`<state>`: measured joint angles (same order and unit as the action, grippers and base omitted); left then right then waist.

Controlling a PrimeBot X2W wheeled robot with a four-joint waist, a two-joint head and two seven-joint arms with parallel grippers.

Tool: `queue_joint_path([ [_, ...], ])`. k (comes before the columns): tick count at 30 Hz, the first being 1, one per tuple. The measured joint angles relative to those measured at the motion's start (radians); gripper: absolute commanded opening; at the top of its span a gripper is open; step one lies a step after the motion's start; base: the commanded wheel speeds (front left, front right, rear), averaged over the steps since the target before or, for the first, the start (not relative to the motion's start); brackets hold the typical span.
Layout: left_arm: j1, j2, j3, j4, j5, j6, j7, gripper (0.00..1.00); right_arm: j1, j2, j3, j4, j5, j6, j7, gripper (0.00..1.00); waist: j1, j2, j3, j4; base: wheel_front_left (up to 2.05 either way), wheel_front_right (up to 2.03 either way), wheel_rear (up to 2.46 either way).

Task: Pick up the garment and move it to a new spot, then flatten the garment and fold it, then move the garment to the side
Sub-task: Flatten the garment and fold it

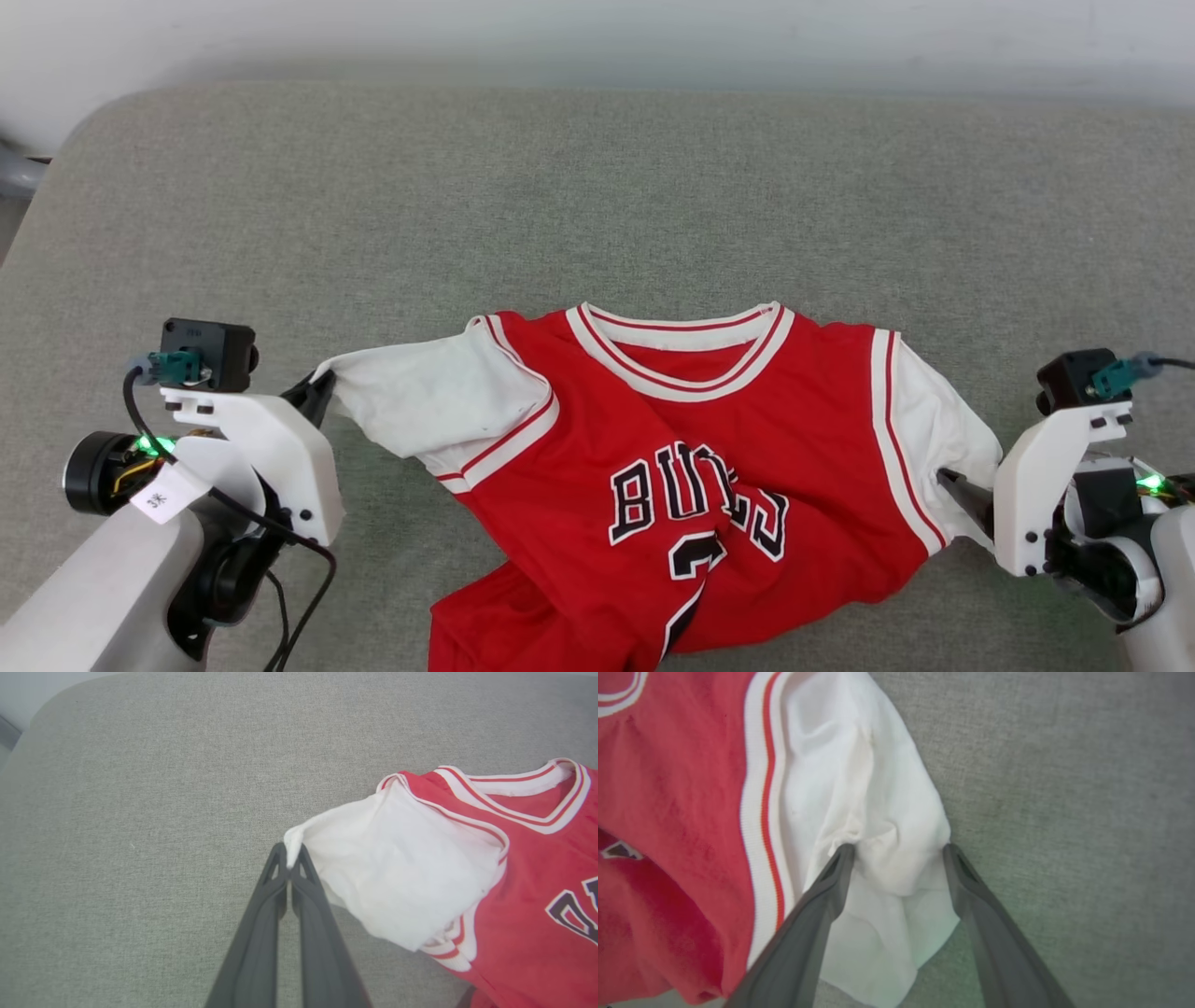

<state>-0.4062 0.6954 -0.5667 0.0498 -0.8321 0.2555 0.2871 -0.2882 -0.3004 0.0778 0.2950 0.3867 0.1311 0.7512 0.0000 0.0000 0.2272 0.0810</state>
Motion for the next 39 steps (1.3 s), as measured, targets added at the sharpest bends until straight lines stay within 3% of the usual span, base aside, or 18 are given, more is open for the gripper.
queue_joint_path([
  [1,-0.003,-0.004,-0.002,0.001,-0.001,-0.002,0.000,0.00,-0.007,-0.004,0.006,0.010,0.007,0.000,0.024,1.00,0.0000,0.0000,0.004,0.002,0.00,0.00,0.00],
  [2,-0.005,-0.008,-0.003,0.001,-0.004,-0.005,0.000,0.00,-0.017,-0.007,0.010,0.023,0.013,0.000,0.047,0.43,0.0000,0.0000,0.007,0.005,0.00,0.00,0.00],
  [3,-0.007,-0.010,-0.004,0.003,-0.006,-0.008,0.000,0.00,-0.024,-0.010,0.014,0.031,0.018,0.000,0.067,0.11,0.0000,0.0000,0.009,0.007,0.00,0.00,0.00],
  [4,-0.008,-0.012,-0.005,0.007,-0.007,-0.009,0.000,0.00,-0.031,-0.011,0.015,0.038,0.023,0.000,0.083,0.00,0.0000,0.0000,0.011,0.009,0.00,0.00,0.00],
  [10,-0.014,-0.022,0.003,0.039,-0.032,-0.027,-0.008,0.00,-0.061,-0.021,0.032,0.053,0.035,0.000,0.092,0.00,0.0000,0.0000,-0.014,0.005,0.00,0.00,0.00],
  [20,-0.129,-0.044,0.055,0.127,-0.037,-0.055,-0.075,0.00,-0.185,-0.043,0.031,-0.003,-0.049,0.000,-0.044,0.00,0.0000,0.0000,-0.090,-0.019,0.00,0.00,0.00],
  [30,-0.416,-0.120,0.088,0.330,-0.009,-0.163,-0.193,0.00,-0.460,-0.017,-0.013,0.058,-0.134,0.000,-0.191,0.00,0.0000,0.0001,-0.084,-0.024,0.00,0.00,0.00],
  [39,-0.727,-0.141,0.112,0.564,0.061,-0.253,-0.342,0.00,-0.802,0.028,-0.050,0.176,-0.236,0.000,-0.340,0.00,0.0001,0.0000,-0.002,-0.038,0.00,0.00,0.00],
])
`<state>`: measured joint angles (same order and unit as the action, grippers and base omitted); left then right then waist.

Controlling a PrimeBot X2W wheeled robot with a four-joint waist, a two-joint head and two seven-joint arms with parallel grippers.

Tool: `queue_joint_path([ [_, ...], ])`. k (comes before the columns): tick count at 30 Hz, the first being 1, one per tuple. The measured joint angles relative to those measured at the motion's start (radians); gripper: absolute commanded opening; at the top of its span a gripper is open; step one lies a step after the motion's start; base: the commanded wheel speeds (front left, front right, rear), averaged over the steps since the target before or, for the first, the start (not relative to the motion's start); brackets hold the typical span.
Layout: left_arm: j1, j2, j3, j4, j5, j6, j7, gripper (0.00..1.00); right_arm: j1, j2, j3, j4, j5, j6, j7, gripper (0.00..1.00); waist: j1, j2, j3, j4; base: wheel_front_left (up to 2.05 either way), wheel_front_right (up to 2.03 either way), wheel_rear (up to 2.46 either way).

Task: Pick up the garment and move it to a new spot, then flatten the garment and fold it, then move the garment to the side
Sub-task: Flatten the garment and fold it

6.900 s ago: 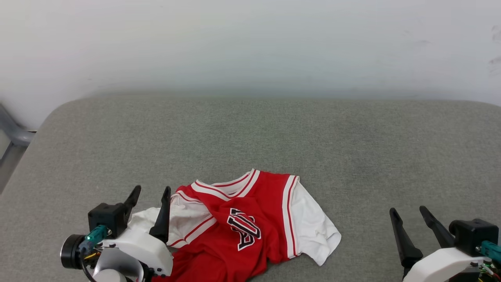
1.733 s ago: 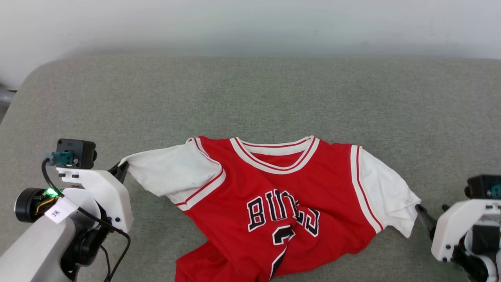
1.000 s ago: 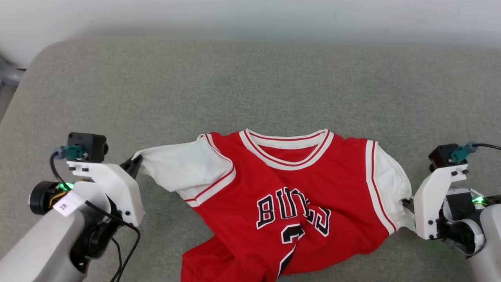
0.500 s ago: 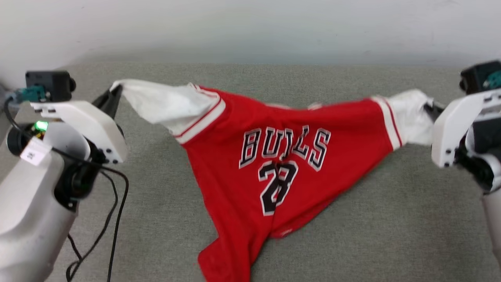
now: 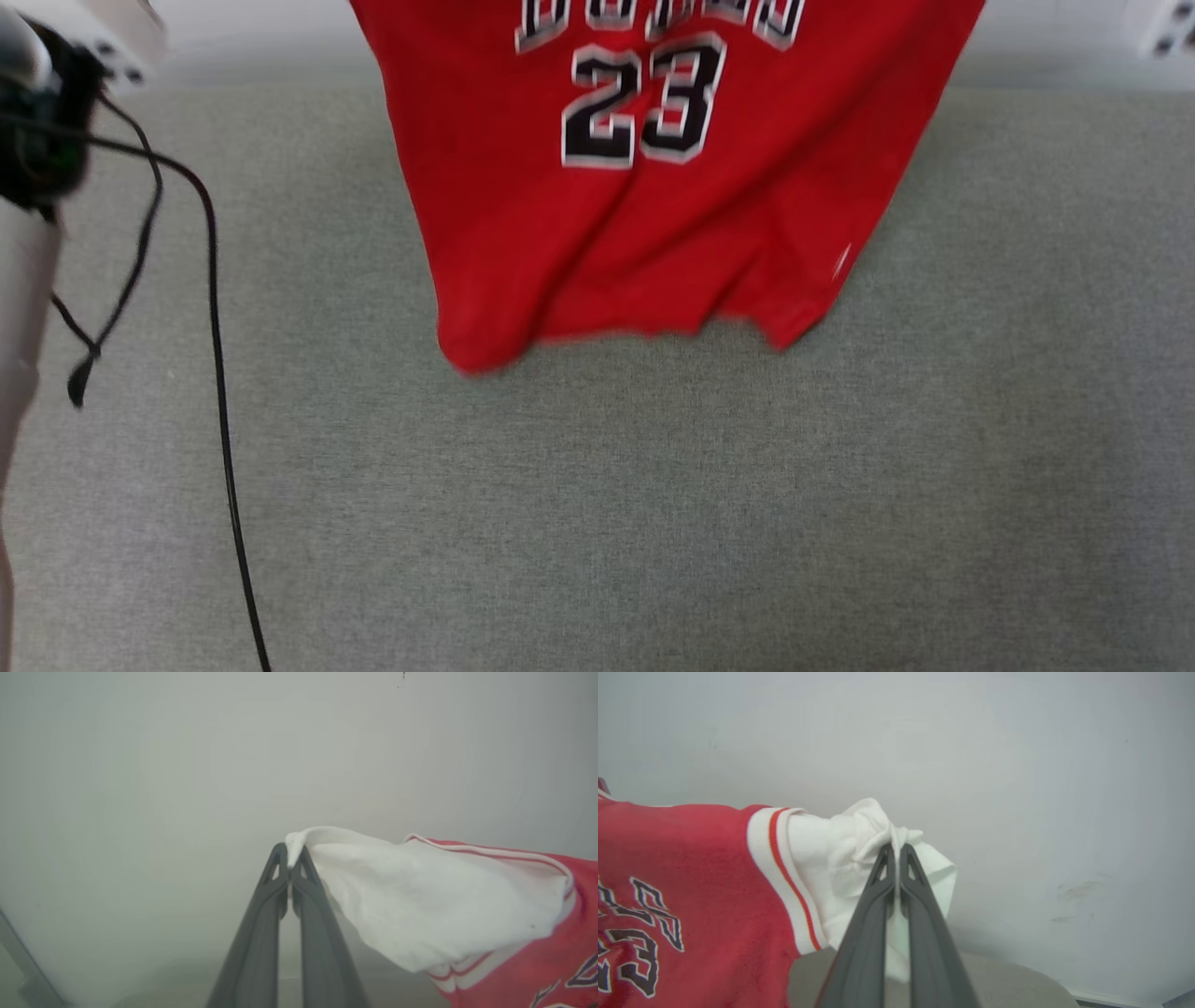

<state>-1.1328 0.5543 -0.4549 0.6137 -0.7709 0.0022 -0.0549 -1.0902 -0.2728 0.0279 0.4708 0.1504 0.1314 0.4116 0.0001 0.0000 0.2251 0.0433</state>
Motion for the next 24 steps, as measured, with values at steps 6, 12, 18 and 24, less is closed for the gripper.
queue_joint_path([
  [6,-0.192,-0.011,0.021,0.110,0.023,-0.038,-0.093,0.00,-0.218,0.023,-0.028,0.077,-0.065,0.000,-0.083,0.00,0.0000,0.0000,0.080,-0.006,0.00,0.00,0.00],
  [12,-0.317,-0.018,0.033,0.189,0.032,-0.066,-0.141,0.00,-0.370,0.042,-0.038,0.151,-0.090,0.000,-0.158,0.00,0.0001,0.0000,0.168,-0.014,0.00,0.00,0.00],
  [18,-0.342,-0.045,0.036,0.260,0.018,-0.093,-0.167,0.00,-0.405,0.061,-0.019,0.231,-0.092,0.000,-0.202,0.00,0.0001,0.0000,0.249,-0.020,0.00,0.00,0.00],
  [24,-0.309,-0.077,0.046,0.333,-0.017,-0.117,-0.193,0.00,-0.385,0.090,0.004,0.322,-0.069,0.000,-0.258,0.00,0.0001,0.0000,0.305,-0.026,0.00,0.00,0.00],
])
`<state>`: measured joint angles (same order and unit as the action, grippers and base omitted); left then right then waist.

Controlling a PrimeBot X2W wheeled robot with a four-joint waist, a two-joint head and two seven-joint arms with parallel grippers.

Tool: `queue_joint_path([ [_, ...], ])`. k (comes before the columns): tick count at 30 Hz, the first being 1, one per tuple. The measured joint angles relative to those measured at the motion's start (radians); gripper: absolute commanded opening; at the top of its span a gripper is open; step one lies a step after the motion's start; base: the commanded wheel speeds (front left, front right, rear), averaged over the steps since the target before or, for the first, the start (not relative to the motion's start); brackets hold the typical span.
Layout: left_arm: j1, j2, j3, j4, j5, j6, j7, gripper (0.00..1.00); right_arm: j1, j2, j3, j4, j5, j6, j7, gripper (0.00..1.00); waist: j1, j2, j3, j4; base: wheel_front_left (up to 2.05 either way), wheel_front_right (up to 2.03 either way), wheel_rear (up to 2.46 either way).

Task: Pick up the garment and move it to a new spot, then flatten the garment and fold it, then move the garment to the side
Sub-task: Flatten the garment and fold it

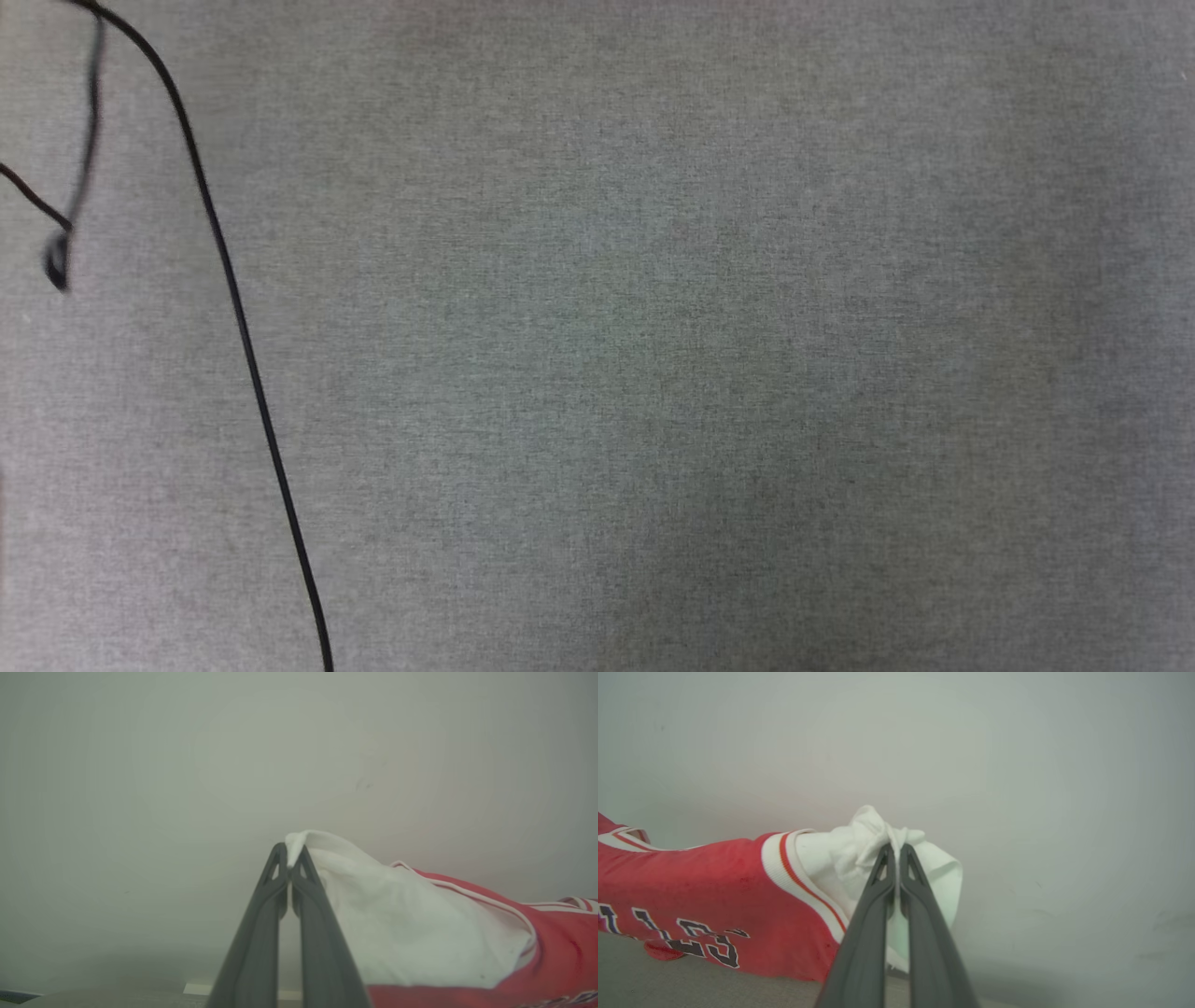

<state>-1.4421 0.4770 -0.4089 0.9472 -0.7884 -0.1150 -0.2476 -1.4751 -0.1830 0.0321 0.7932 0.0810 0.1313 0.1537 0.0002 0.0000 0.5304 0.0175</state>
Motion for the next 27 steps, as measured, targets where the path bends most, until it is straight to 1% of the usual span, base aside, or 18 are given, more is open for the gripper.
queue_joint_path([
  [4,0.080,-0.032,0.002,0.057,-0.040,-0.010,-0.003,0.00,0.069,0.037,0.015,0.069,0.036,0.000,-0.042,0.00,0.0000,0.0000,-0.001,-0.009,0.00,0.00,0.00],
  [7,0.143,-0.045,-0.002,0.081,-0.064,-0.014,-0.009,0.00,0.126,0.050,0.038,0.106,0.063,0.000,-0.073,0.00,-0.0001,0.0000,-0.014,-0.012,0.00,0.00,0.00],
  [10,0.237,-0.057,-0.016,0.067,-0.099,-0.014,-0.011,0.00,0.217,0.061,0.068,0.131,0.094,0.000,-0.100,0.00,-0.0001,0.0001,-0.036,-0.012,0.00,0.00,0.00],
  [14,0.387,-0.067,-0.036,0.015,-0.143,-0.014,-0.012,0.00,0.349,0.055,0.104,0.139,0.164,0.000,-0.128,0.00,-0.0002,0.0000,-0.076,-0.008,0.00,0.00,0.00],
  [17,0.516,-0.066,-0.023,-0.035,-0.167,-0.014,-0.012,0.00,0.467,0.034,0.135,0.123,0.209,0.000,-0.143,0.00,-0.0002,0.0000,-0.115,-0.003,0.00,0.00,0.00],
  [19,0.596,-0.060,0.004,-0.076,-0.168,-0.014,-0.013,0.00,0.545,0.018,0.151,0.104,0.244,0.000,-0.147,0.00,-0.0002,0.0000,-0.144,0.000,0.00,0.00,0.00],
  [23,0.763,-0.060,0.049,-0.146,-0.140,-0.014,-0.014,0.00,0.700,-0.020,0.165,0.039,0.306,0.000,-0.160,0.00,-0.0003,0.0000,-0.208,0.007,0.00,0.00,0.00],
  [27,0.914,-0.068,0.095,-0.212,-0.102,-0.016,-0.014,0.00,0.874,-0.040,0.161,-0.041,0.351,0.000,-0.154,0.00,-0.0003,0.0000,-0.275,0.013,0.00,0.00,0.00],
])
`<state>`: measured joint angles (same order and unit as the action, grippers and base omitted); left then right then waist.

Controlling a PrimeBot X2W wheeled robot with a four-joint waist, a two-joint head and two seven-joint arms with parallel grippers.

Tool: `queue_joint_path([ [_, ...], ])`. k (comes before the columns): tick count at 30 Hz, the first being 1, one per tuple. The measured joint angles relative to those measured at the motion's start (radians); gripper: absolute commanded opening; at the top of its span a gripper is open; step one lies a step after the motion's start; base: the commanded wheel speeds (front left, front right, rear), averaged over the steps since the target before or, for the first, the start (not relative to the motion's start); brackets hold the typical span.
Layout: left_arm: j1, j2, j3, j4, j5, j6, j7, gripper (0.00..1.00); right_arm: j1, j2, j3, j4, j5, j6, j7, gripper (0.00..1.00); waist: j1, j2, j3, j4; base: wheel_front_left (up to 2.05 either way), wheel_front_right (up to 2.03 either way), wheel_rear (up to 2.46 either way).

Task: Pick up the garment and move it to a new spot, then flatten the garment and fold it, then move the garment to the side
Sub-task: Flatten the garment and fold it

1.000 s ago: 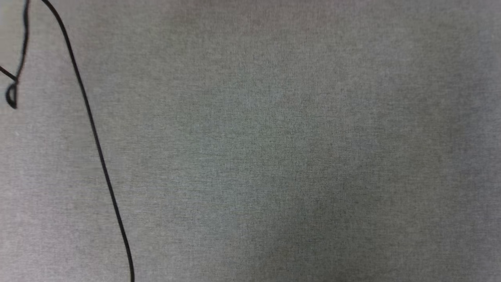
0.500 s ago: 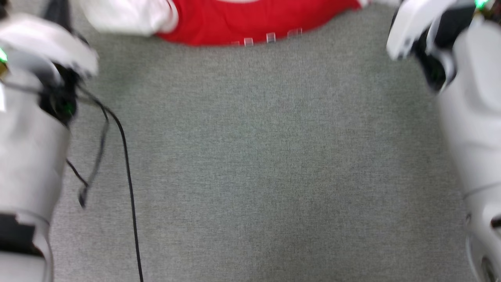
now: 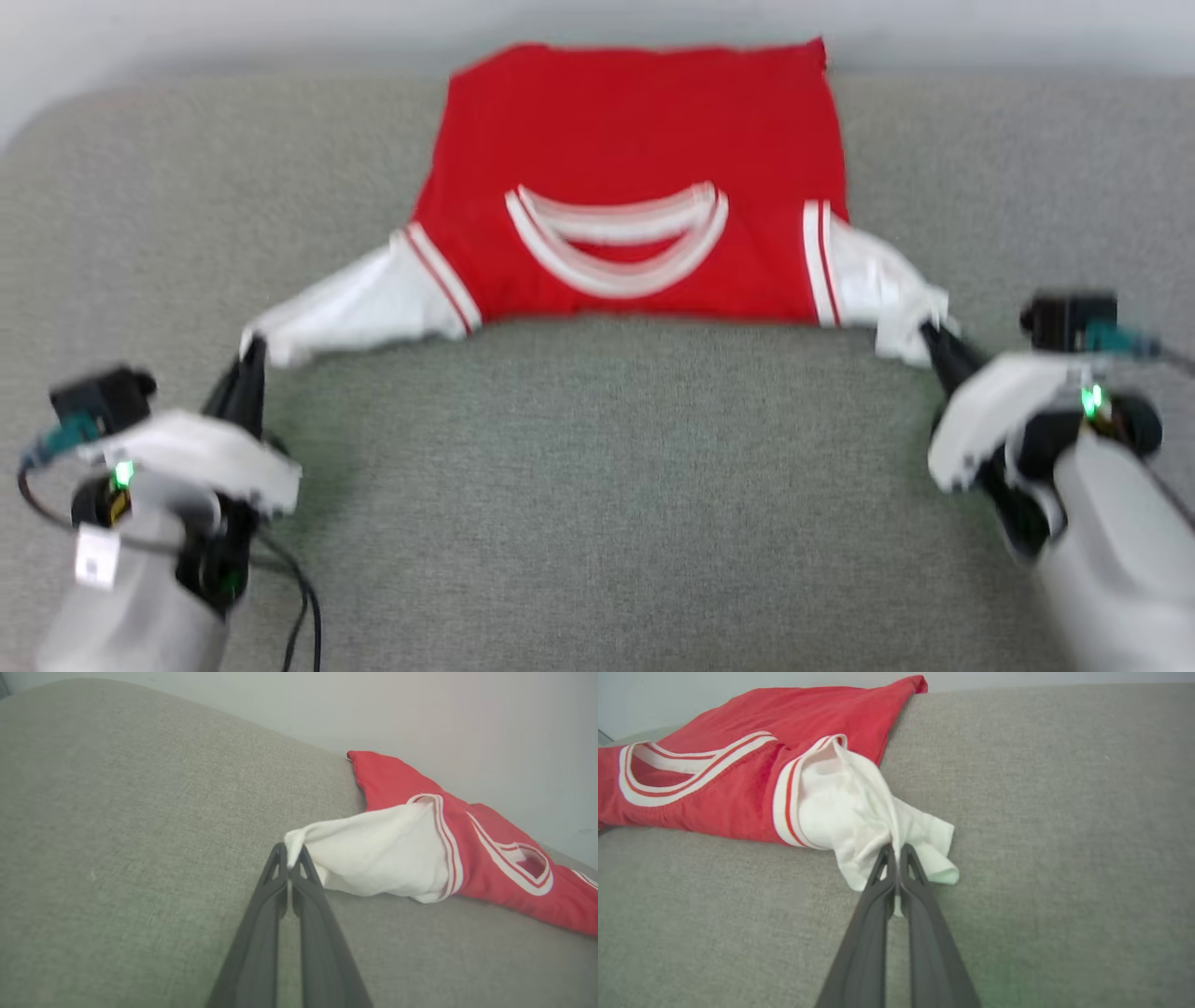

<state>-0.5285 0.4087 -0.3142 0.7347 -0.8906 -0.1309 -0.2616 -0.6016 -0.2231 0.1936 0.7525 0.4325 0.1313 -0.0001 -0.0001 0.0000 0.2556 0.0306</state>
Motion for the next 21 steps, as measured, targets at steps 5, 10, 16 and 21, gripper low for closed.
queue_joint_path([
  [5,0.165,-0.004,0.048,-0.082,0.052,0.015,0.000,0.00,0.205,-0.001,-0.037,-0.131,0.018,0.000,0.022,0.00,-0.0001,0.0000,-0.084,0.008,0.00,0.00,0.00],
  [10,0.354,-0.012,0.063,-0.158,0.067,0.056,0.000,0.00,0.426,0.026,-0.100,-0.284,0.007,0.000,0.081,0.00,-0.0002,0.0000,-0.167,0.010,0.00,0.00,0.00],
  [16,0.548,-0.014,0.062,-0.288,0.057,0.125,0.014,0.00,0.681,0.094,-0.221,-0.484,-0.049,0.000,0.168,0.00,-0.0003,0.0000,-0.250,0.015,0.00,0.00,0.00],
  [21,0.657,-0.007,0.060,-0.402,0.050,0.177,0.041,0.00,0.830,0.139,-0.283,-0.612,-0.111,0.000,0.226,0.00,-0.0002,0.0000,-0.273,0.027,0.00,0.00,0.00],
])
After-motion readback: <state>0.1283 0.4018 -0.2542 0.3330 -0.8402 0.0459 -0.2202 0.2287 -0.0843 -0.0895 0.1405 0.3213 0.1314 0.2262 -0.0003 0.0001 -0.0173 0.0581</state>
